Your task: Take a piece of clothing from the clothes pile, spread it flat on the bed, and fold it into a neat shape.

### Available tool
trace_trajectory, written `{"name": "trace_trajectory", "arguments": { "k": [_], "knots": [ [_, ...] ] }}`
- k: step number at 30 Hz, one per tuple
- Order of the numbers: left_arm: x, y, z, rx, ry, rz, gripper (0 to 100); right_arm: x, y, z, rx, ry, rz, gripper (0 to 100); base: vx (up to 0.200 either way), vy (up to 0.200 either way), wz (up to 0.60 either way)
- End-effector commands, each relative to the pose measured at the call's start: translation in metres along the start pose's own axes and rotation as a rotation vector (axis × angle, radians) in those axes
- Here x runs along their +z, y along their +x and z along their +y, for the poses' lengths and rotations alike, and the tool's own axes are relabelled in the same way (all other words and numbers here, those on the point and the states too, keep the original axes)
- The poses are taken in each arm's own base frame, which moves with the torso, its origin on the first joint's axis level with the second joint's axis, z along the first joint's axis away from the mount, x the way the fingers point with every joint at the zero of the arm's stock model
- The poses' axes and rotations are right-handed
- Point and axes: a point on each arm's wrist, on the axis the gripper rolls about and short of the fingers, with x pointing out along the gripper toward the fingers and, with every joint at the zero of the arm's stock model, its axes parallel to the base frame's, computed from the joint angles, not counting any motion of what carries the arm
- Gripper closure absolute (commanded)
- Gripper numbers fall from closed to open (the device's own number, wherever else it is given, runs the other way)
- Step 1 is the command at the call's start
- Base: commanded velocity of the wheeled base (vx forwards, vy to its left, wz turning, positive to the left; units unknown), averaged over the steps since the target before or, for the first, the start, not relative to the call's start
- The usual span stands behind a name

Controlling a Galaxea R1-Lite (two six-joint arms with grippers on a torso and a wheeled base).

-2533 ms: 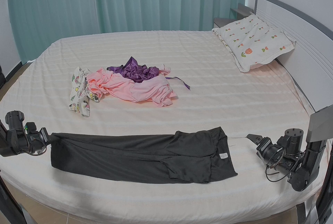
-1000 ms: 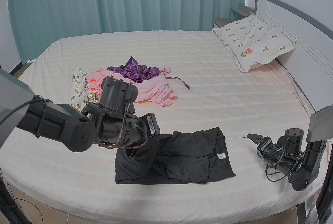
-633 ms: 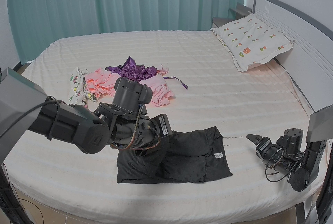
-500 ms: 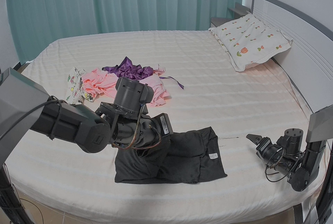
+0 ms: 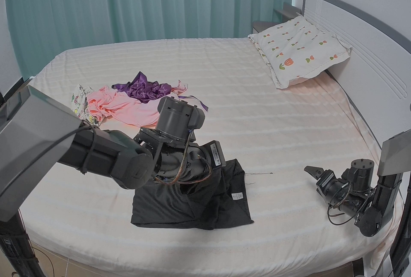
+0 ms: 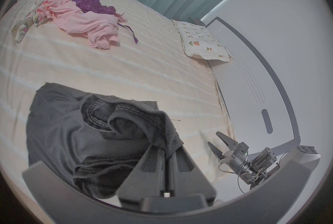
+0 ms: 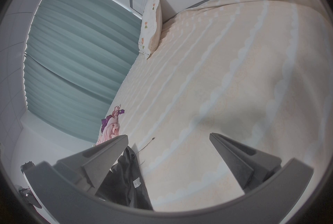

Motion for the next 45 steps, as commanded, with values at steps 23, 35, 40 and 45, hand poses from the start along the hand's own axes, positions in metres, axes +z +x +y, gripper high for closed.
{"name": "trace_trajectory", "arguments": {
  "k": [23, 35, 40, 45],
  "knots": [
    [0.01, 0.003, -0.008, -0.093, -0.129, -0.011, 0, -0.001, 0.001, -0.001, 0.002, -0.001, 0.002, 0, 0.0, 0.0, 0.0],
    [0.004, -0.049, 0.047, 0.036, -0.249, -0.016, 0, -0.003, 0.001, -0.001, 0.0, 0.0, 0.009, 0, -0.017, 0.0, 0.0],
    [-0.002, -0.061, 0.064, 0.083, -0.279, -0.011, 0, -0.003, 0.001, 0.0, 0.002, 0.0, 0.009, 0, -0.08, 0.0, 0.0],
    [-0.002, -0.063, 0.073, 0.113, -0.366, -0.021, 0, -0.004, 0.0, -0.001, -0.001, -0.002, 0.016, 0, 0.0, 0.0, 0.0]
  ]
}}
